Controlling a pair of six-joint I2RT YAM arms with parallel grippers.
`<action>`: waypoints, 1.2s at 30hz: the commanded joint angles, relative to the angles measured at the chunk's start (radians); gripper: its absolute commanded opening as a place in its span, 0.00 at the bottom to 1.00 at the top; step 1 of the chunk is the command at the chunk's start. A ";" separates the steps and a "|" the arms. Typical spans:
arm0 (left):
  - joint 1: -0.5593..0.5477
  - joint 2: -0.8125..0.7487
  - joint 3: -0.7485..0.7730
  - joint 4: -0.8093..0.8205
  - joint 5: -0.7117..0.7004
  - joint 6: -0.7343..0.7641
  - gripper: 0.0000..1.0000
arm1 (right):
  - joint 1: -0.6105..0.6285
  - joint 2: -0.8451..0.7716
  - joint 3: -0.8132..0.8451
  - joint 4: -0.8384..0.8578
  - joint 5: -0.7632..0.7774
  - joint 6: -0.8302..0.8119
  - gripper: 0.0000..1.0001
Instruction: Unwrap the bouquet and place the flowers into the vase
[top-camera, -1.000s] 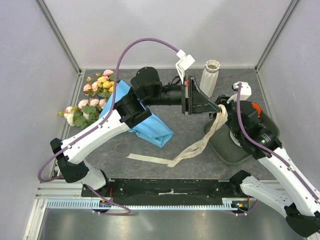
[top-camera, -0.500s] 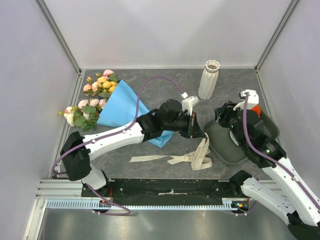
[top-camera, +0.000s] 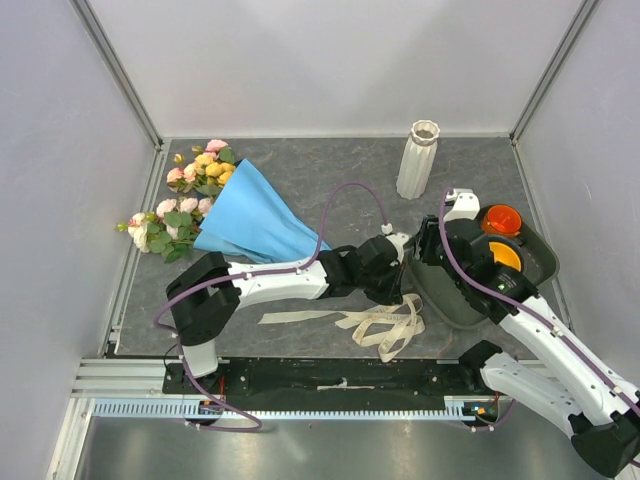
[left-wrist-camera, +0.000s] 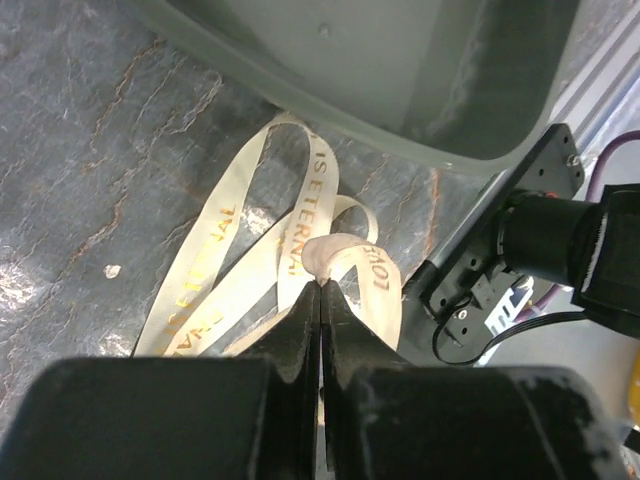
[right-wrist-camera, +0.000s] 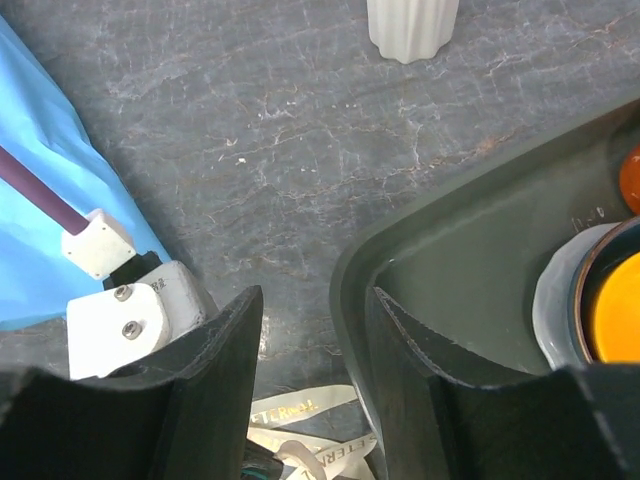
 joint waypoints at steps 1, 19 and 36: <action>-0.018 -0.003 -0.024 0.092 0.005 0.090 0.11 | 0.007 -0.013 -0.041 0.126 -0.024 0.004 0.54; -0.015 -0.725 -0.396 0.093 -0.255 0.240 0.85 | 0.058 0.223 0.017 0.273 -0.332 -0.059 0.62; 0.125 -1.318 -0.610 -0.225 -0.714 0.062 0.74 | 0.287 0.589 -0.224 0.693 -0.401 0.177 0.12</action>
